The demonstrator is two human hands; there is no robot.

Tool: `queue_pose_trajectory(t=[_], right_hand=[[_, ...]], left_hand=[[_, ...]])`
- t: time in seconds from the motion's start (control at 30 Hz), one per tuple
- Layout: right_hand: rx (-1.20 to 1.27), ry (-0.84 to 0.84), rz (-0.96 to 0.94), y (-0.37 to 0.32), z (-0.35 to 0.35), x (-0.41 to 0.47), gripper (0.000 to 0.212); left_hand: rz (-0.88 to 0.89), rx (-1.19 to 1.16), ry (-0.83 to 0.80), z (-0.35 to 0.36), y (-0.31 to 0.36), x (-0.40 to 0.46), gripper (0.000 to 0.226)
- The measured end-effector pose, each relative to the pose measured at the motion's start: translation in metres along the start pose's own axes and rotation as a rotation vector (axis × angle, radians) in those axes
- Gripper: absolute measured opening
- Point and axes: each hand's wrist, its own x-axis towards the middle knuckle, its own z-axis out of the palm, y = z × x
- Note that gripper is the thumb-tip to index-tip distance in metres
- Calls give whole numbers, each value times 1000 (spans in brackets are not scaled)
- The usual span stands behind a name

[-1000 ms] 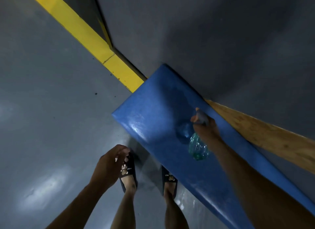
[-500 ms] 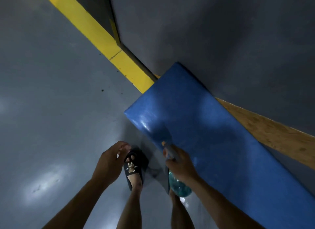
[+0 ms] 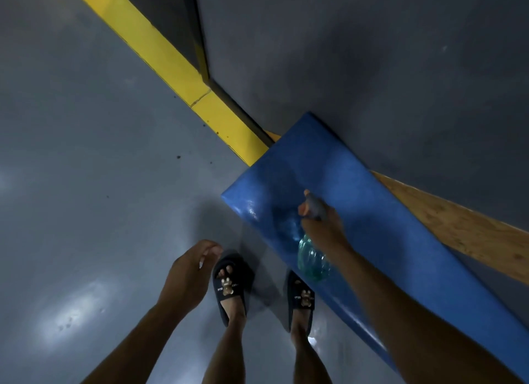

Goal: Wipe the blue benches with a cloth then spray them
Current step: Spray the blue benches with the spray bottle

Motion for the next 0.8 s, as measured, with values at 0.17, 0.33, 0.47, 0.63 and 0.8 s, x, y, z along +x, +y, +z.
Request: queue_pose_trajectory(t=[0.17,0.33,0.47,0.63,0.8], right_hand=[[-95,182,35,-23,-34,42,35],[-57,190,31,-2,-44,26,37],[180,44,-10,24,-58,-34,40],[238,-113,-82,71,-90,-110,45],[500,-105,-34,152,-128,-177,46]], left_hand=[[30,-11,-14,-4,6,9,25],[84,10,-18,-2,14,10,32],[160,20,-48,8,36,9,25],[248,-9,-229,50,99,0,26],[371,-11,-511,139,167,-41,41]])
